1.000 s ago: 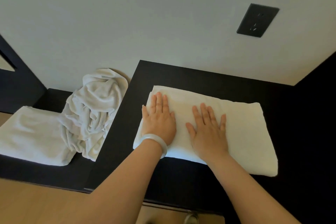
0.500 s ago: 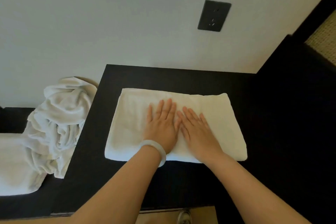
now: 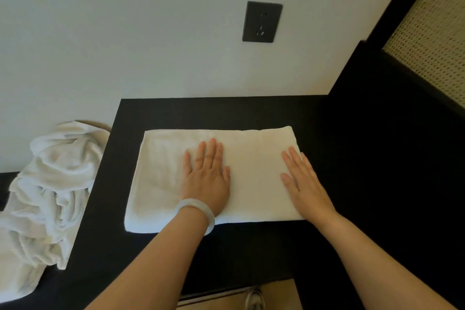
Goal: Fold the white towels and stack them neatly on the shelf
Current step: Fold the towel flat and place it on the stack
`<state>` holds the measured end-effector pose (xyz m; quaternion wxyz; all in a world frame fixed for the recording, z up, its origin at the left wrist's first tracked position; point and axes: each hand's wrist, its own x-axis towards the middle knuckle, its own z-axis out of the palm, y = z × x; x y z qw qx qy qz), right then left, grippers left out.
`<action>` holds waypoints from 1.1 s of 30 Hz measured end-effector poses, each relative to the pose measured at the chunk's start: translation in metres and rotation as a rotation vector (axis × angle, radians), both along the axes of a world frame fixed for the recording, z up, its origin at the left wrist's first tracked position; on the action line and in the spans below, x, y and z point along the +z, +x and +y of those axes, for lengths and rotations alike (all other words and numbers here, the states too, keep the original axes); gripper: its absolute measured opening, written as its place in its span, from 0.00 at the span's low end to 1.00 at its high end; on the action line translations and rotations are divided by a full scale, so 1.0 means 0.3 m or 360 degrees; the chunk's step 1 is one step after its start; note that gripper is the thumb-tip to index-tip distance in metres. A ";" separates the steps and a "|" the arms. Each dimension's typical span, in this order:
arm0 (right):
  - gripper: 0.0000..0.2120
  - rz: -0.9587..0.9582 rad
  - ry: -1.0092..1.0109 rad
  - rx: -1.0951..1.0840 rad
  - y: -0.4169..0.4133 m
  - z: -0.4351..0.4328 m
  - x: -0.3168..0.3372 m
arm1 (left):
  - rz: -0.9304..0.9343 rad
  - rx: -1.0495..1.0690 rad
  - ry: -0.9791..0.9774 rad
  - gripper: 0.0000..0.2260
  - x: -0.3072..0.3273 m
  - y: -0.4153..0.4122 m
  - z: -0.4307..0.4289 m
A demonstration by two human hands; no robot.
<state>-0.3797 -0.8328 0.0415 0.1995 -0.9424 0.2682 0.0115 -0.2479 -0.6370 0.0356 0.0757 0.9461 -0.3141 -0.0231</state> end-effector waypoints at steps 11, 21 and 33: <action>0.29 0.0028 -0.0005 0.0035 0.083 -0.034 -0.002 | 0.0035 0.0003 0.0011 0.26 0.013 -0.005 -0.001; 0.29 -0.0007 -0.0044 0.0037 0.081 -0.029 0.006 | -0.0037 -0.0339 0.0166 0.26 0.147 0.025 -0.189; 0.29 0.0034 -0.0268 0.0230 0.276 -0.076 0.024 | -0.0046 -0.0356 0.0188 0.28 0.027 0.110 -0.243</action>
